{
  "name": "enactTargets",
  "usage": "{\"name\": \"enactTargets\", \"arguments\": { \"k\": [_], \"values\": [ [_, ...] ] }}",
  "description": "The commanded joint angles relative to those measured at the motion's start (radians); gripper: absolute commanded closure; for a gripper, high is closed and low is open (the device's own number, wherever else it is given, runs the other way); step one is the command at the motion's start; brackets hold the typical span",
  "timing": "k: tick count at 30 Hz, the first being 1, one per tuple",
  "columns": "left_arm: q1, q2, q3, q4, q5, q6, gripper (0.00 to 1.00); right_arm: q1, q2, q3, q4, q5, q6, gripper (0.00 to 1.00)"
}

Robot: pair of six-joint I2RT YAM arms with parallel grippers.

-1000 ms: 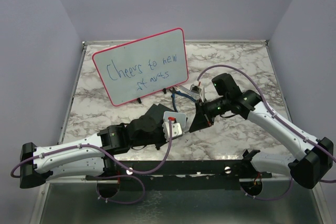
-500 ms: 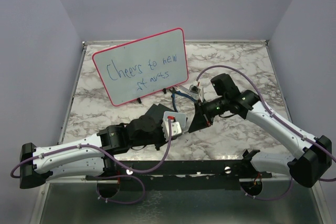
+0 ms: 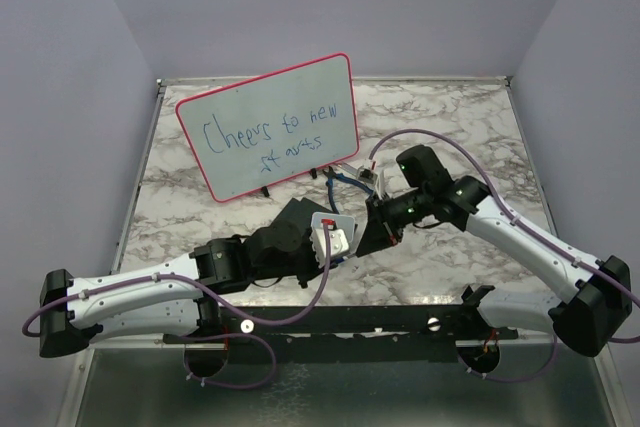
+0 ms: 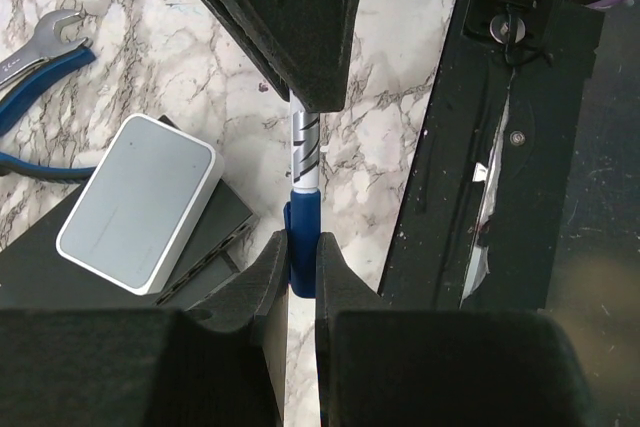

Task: Write a sentence on the whiteboard
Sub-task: Insert the whiteboard marker without the cap into the pen cap.

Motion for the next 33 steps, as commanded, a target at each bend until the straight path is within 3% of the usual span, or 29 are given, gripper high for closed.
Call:
{"name": "enactTargets", "arguments": {
  "k": [1, 20, 33],
  "values": [
    [0.000, -0.013, 0.033, 0.085, -0.047, -0.033, 1.00, 0.019, -0.006, -0.040, 0.029, -0.003, 0.028, 0.99],
    [-0.001, -0.040, 0.009, 0.153, -0.057, -0.038, 1.00, 0.068, -0.007, -0.126, 0.196, -0.077, 0.138, 0.99],
    [-0.001, -0.056, -0.001, 0.177, -0.071, -0.043, 1.00, 0.167, 0.020, -0.197, 0.376, -0.074, 0.252, 0.99]
  ]
}}
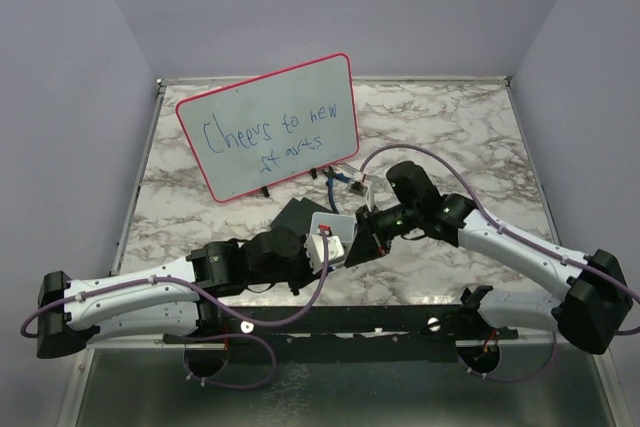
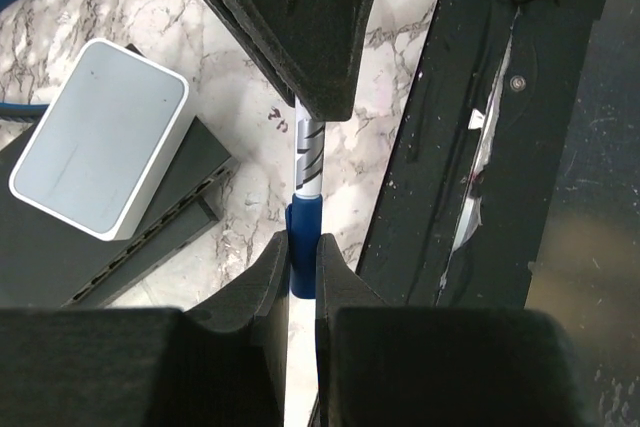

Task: Write a sentence on the whiteboard
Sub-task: Insert the whiteboard marker without the cap into the pen cap.

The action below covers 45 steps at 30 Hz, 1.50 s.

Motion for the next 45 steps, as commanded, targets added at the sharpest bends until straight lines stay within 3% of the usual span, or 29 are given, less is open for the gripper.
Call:
{"name": "enactTargets", "arguments": {
  "k": [1, 24, 33, 38, 45],
  "values": [
    [0.006, -0.030, 0.022, 0.265, -0.066, 0.002, 1.00, 0.090, 0.029, -0.047, 0.111, -0.079, 0.089, 0.99],
    [0.007, -0.086, -0.002, 0.283, -0.102, 0.004, 1.00, 0.181, 0.144, -0.041, 0.205, -0.075, 0.127, 0.99],
    [0.008, -0.081, 0.002, 0.256, -0.134, 0.007, 1.00, 0.181, 0.057, 0.010, 0.109, 0.075, 0.097, 0.99],
    [0.007, -0.086, 0.017, 0.219, -0.206, 0.010, 0.64, 0.179, 0.008, 0.066, -0.039, 0.229, 0.055, 0.99],
    [0.007, -0.112, 0.034, 0.169, -0.228, 0.004, 0.40, 0.179, -0.084, 0.152, -0.161, 0.463, 0.024, 0.99]
  ]
}}
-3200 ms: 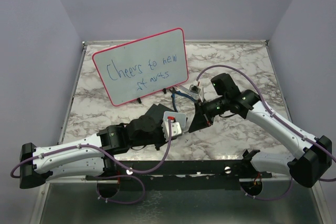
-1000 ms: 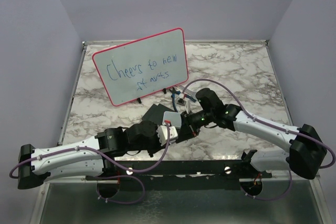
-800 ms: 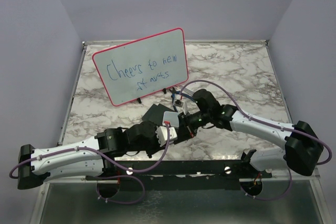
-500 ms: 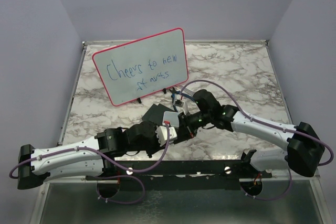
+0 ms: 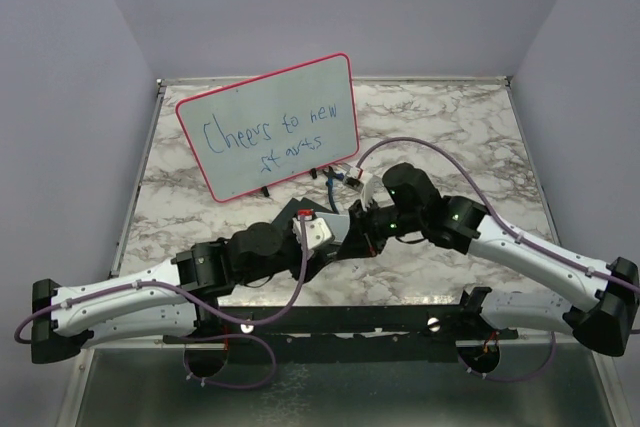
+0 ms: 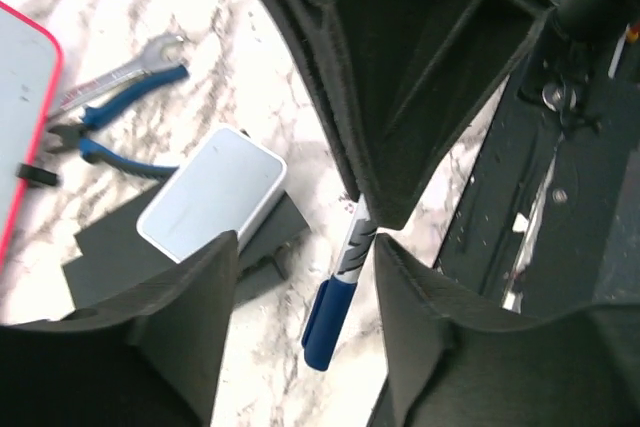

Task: Write a sentence on the whiteboard
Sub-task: Insert the whiteboard marker without the cap into the pen cap, then put down the whiteboard marker at the center of the board.

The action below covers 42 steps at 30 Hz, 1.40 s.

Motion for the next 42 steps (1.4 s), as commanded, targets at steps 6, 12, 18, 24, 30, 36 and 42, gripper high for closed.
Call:
{"name": "enactTargets", "arguments": {
  "k": [6, 12, 18, 24, 30, 36, 42],
  "values": [
    [0.010, -0.049, 0.064, 0.026, -0.093, 0.002, 0.01, 0.014, -0.060, 0.099, -0.238, 0.507, -0.007, 0.99],
    [0.027, 0.009, 0.111, 0.009, -0.174, -0.074, 0.01, -0.021, -0.064, 0.089, -0.266, 0.857, 0.109, 0.99],
    [0.232, 0.068, 0.104, 0.052, -0.114, -0.173, 0.01, -0.110, -0.117, -0.055, -0.100, 1.053, 0.170, 0.99],
    [0.458, 0.098, 0.122, 0.123, -0.061, -0.262, 0.01, -0.279, -0.129, -0.287, 0.320, 1.193, 0.227, 0.99],
    [0.595, 0.099, 0.137, 0.109, -0.046, -0.267, 0.01, -0.416, 0.065, -0.335, 0.615, 1.106, 0.161, 0.99],
    [0.661, 0.081, 0.115, 0.114, -0.044, -0.260, 0.01, -0.424, 0.137, -0.454, 0.922, 1.077, 0.133, 0.98],
    [0.689, 0.082, 0.100, 0.123, -0.040, -0.261, 0.01, -0.426, 0.237, -0.513, 1.121, 1.035, 0.125, 0.98]
  ]
}}
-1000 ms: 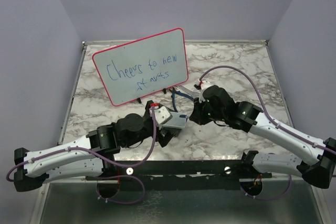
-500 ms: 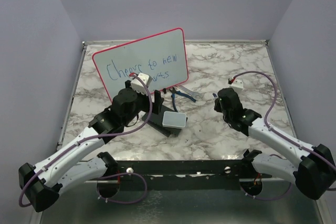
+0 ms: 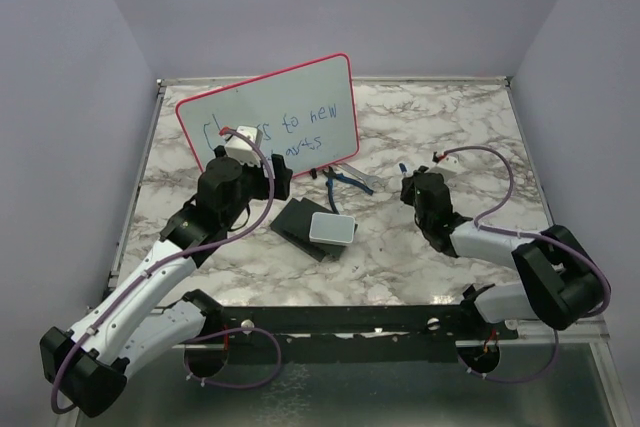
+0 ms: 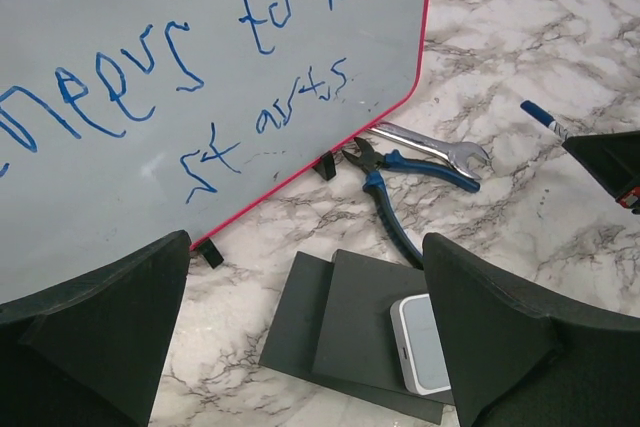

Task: Write a sentence on the whiteboard
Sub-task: Put down the whiteboard marker at the center of the board.

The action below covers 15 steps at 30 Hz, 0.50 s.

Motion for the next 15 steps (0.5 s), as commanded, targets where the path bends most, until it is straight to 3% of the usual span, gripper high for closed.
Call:
{"name": "enactTargets", "arguments": {
  "k": [1, 7, 15],
  "values": [
    [0.021, -0.012, -0.003, 0.024, 0.024, -0.007, 0.01, -0.011, 0.067, -0.023, 0.216, -0.032, -0.016, 0.97],
    [0.035, -0.012, -0.015, 0.025, 0.032, -0.015, 0.01, -0.021, 0.124, 0.004, 0.161, -0.041, 0.044, 0.94],
    [0.044, -0.028, -0.021, 0.023, 0.044, -0.004, 0.01, -0.026, 0.175, 0.014, 0.095, -0.063, 0.133, 0.79]
  ]
}}
